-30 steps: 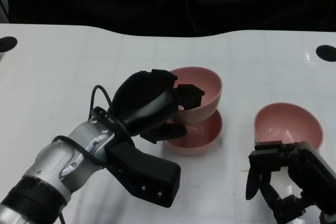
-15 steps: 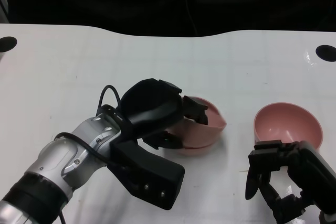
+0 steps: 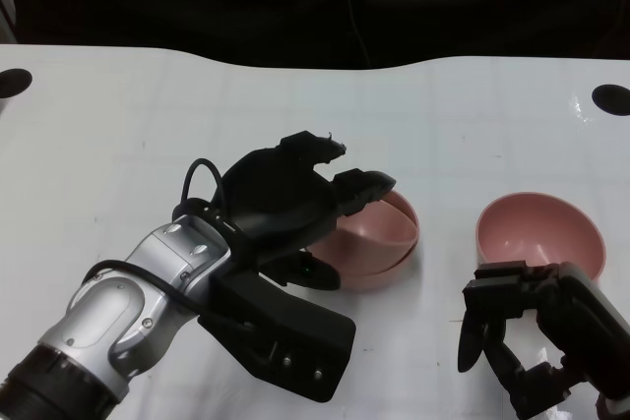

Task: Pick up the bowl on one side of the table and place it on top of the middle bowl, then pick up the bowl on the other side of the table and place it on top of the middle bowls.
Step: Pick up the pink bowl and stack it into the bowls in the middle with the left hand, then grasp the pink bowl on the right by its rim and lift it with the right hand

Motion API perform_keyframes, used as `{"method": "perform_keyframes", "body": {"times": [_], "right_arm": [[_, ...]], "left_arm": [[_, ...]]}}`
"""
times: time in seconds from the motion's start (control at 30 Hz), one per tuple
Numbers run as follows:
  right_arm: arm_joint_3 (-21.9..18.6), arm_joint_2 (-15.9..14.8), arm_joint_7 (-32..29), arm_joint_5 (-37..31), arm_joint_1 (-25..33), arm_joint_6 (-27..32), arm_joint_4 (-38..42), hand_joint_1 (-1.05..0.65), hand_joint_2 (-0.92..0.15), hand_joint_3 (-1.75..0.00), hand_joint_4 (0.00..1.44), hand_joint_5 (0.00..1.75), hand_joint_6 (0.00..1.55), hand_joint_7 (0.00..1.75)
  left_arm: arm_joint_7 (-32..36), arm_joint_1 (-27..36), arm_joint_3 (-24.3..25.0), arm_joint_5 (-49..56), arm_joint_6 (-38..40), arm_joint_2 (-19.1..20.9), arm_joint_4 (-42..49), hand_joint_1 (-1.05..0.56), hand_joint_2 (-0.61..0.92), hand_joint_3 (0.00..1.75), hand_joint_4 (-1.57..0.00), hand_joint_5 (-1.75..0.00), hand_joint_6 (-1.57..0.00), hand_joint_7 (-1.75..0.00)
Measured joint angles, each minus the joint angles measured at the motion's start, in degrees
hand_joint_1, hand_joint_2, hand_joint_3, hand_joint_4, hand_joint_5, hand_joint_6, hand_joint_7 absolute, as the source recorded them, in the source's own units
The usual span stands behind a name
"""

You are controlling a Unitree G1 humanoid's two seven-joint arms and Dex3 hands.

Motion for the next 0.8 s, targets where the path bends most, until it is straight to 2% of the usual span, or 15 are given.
{"method": "perform_keyframes", "body": {"times": [0.2,0.33,0.43,0.5,0.6,0.7,0.73,0.77,0.8], "right_arm": [[0.1,0.0,0.0,0.1,0.0,0.4,-0.4,0.24,-0.04,-1.72,0.98,1.73,0.98,1.27],[0.2,0.1,0.0,0.3,0.0,0.4,-0.5,0.25,-0.04,-1.71,0.99,1.72,0.99,1.27],[0.1,0.1,0.0,0.3,0.1,0.3,-0.5,0.27,-0.03,-1.71,0.99,1.71,0.99,1.26],[0.1,0.1,0.0,0.2,0.0,0.3,-0.5,0.27,-0.03,-1.72,1.00,1.71,1.00,1.26],[-0.1,0.1,-0.1,0.0,0.0,0.2,-0.5,0.27,-0.02,-1.72,1.00,1.70,1.00,1.26],[-0.2,0.1,-0.2,0.0,0.0,0.2,-0.4,0.27,-0.02,-1.72,1.00,1.70,1.00,1.26],[-0.1,0.1,-0.2,-0.1,-0.1,0.2,-0.5,0.28,-0.03,-1.72,1.00,1.70,1.00,1.26],[-0.1,0.1,-0.2,-0.1,-0.1,0.3,-0.5,0.28,-0.03,-1.72,1.00,1.70,1.00,1.26],[-0.2,0.1,-0.2,0.0,0.0,0.4,-0.5,0.28,-0.03,-1.72,1.00,1.70,1.00,1.26]], "left_arm": [[-0.5,3.2,2.7,-3.4,-0.7,1.9,-3.1,-0.83,0.92,0.48,-0.02,-0.23,-0.16,-0.01],[3.9,7.6,6.6,-8.1,-6.5,3.5,-4.3,-0.73,0.92,0.39,0.00,-0.46,-0.24,-0.03],[8.3,10.9,9.2,-10.9,-11.6,4.3,-4.3,-0.69,0.92,0.38,0.00,-0.51,-0.26,-0.04],[9.6,12.8,10.6,-12.7,-13.8,4.6,-4.4,-0.65,0.92,0.36,0.00,-0.54,-0.28,-0.05],[12.2,16.3,13.3,-15.7,-17.9,4.7,-4.9,-0.59,0.92,0.31,0.00,-0.71,-0.34,-0.07],[13.0,17.7,14.8,-16.4,-19.9,4.7,-5.0,-0.58,0.92,0.31,0.00,-0.73,-0.35,-0.07],[13.4,18.3,15.5,-17.0,-21.0,4.7,-5.0,-0.49,0.92,0.26,-0.10,-0.96,-0.44,-0.28],[14.5,19.7,16.7,-18.1,-23.0,4.7,-5.2,-0.44,0.92,0.23,-0.14,-1.07,-0.37,-0.54],[15.4,21.5,18.0,-19.6,-25.1,4.9,-5.3,-0.41,0.92,0.22,-0.16,-1.13,-0.33,-0.71]]}}
